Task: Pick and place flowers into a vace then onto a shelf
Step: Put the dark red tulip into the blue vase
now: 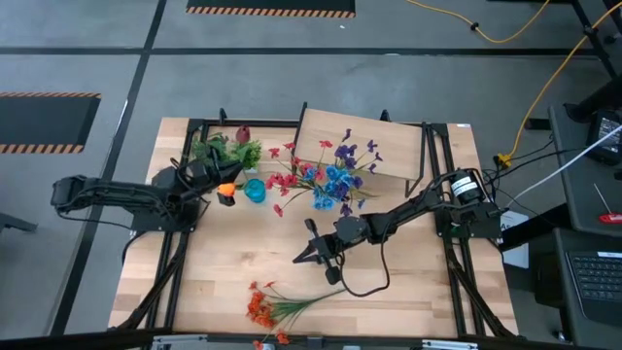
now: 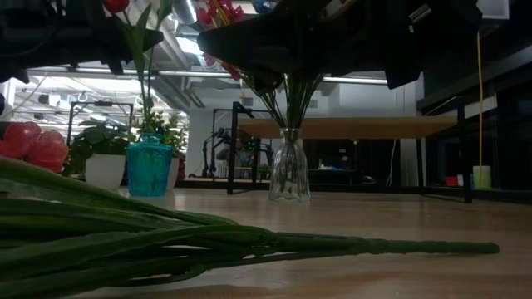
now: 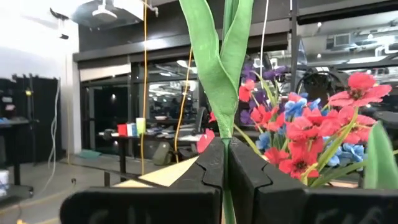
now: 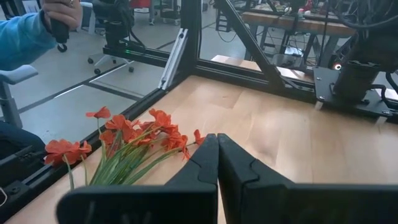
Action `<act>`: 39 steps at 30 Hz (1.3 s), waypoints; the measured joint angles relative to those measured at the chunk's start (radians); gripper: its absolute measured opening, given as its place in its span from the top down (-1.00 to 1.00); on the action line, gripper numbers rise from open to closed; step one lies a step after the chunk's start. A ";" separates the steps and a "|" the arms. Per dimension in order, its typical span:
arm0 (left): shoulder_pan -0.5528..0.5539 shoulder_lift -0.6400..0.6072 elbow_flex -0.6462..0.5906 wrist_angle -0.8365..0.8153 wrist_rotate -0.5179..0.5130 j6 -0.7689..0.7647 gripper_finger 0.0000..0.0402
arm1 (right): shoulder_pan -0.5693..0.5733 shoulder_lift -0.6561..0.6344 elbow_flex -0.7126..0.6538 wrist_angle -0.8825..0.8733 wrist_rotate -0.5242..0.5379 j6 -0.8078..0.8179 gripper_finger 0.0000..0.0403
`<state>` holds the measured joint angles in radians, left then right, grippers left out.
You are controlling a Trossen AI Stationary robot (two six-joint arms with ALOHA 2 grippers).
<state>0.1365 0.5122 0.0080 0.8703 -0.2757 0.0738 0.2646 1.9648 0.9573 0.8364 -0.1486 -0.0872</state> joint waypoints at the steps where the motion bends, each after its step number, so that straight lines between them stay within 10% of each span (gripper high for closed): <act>1: 0.010 0.008 0.000 0.000 0.010 -0.013 0.98 | 0.000 0.000 0.000 0.000 0.000 0.000 1.00; 39: 0.038 0.108 0.000 -0.071 0.031 -0.061 0.93 | 0.000 0.000 0.000 -0.003 -0.001 0.003 1.00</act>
<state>0.1749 0.6201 0.0082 0.7998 -0.2447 0.0124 0.2646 1.9648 0.9573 0.8337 -0.1497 -0.0837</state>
